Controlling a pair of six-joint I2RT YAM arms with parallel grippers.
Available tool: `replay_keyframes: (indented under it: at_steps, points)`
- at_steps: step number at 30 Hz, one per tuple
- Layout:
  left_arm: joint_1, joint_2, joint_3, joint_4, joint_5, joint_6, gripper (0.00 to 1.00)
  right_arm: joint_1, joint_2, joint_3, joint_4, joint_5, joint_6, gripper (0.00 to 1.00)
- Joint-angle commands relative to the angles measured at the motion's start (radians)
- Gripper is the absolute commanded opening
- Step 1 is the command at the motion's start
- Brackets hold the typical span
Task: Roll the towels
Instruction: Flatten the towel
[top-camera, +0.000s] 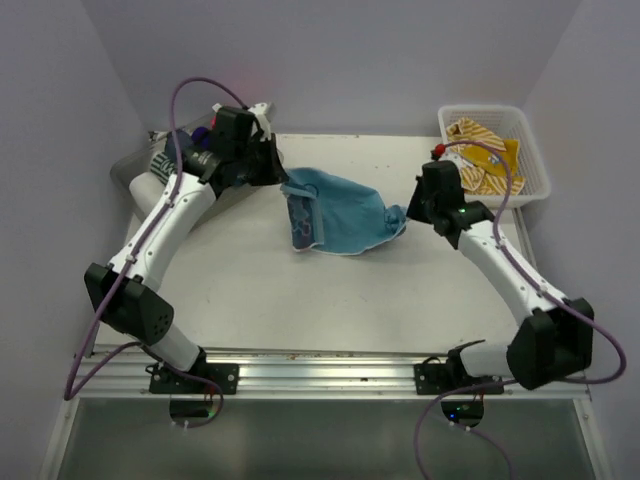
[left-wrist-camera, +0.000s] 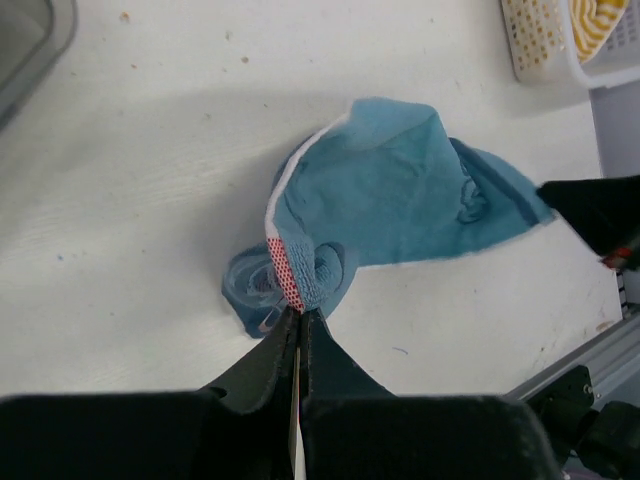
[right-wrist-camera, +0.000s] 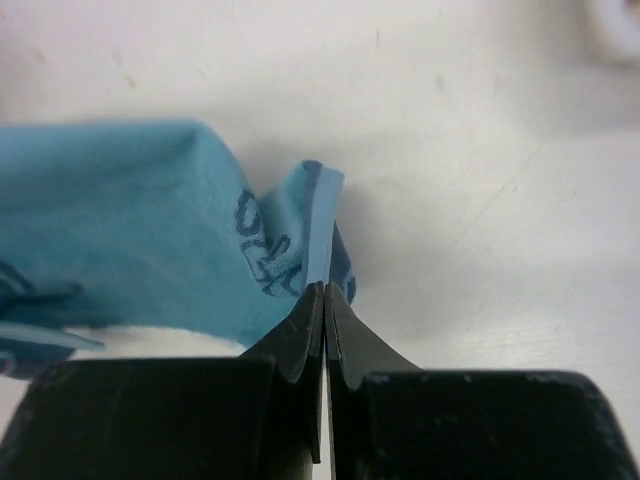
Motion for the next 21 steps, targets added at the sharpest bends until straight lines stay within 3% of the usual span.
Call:
replay_keyframes:
  at_steps: [1,10,16,18,19,21]
  points:
    - [0.071,-0.091,0.071,-0.024,-0.027,0.042,0.00,-0.009,-0.166,0.142,-0.080,0.161,-0.048,0.00]
    - [0.143,-0.315,0.051,-0.053,-0.118,0.084,0.00,-0.009,-0.433,0.298,-0.228,0.282,-0.111,0.00]
    - [0.143,-0.343,0.014,-0.076,-0.133,0.072,0.00,0.000,-0.391,0.163,-0.177,-0.004,-0.037,0.00]
    - [0.143,-0.336,0.011,-0.082,-0.135,0.072,0.00,0.027,-0.346,0.105,-0.099,-0.130,-0.007,0.10]
    - [0.143,-0.332,0.012,-0.084,-0.130,0.068,0.00,0.084,-0.282,0.068,-0.074,-0.148,0.014,0.25]
    - [0.143,-0.329,0.017,-0.087,-0.127,0.068,0.00,0.162,-0.208,0.054,-0.016,-0.129,0.026,0.37]
